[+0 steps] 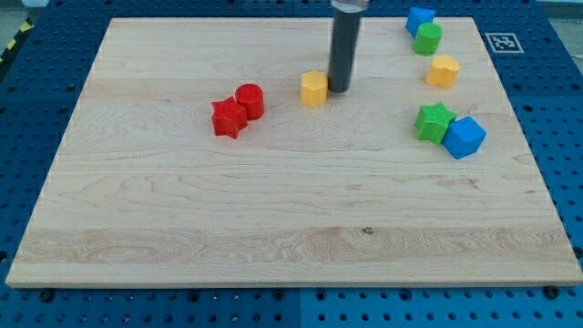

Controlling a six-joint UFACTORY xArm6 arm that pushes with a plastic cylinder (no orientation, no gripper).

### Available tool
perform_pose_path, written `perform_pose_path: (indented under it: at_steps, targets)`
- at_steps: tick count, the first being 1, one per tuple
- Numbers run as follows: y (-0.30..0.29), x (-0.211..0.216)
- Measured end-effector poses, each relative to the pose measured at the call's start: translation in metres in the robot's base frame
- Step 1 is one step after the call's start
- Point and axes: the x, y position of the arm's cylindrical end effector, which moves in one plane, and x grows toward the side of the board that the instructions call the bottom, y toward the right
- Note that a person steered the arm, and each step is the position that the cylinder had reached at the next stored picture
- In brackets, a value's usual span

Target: Point your arm to yellow heart

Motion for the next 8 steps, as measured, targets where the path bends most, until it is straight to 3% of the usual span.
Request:
perform_pose_path:
  at_steps: [2, 4, 6, 7, 8]
  targets:
    - [-0.051, 0.0]
    - [0.061, -0.004]
    - [0.219, 0.026]
    - [0.294, -0.003]
    - [0.291, -0.035]
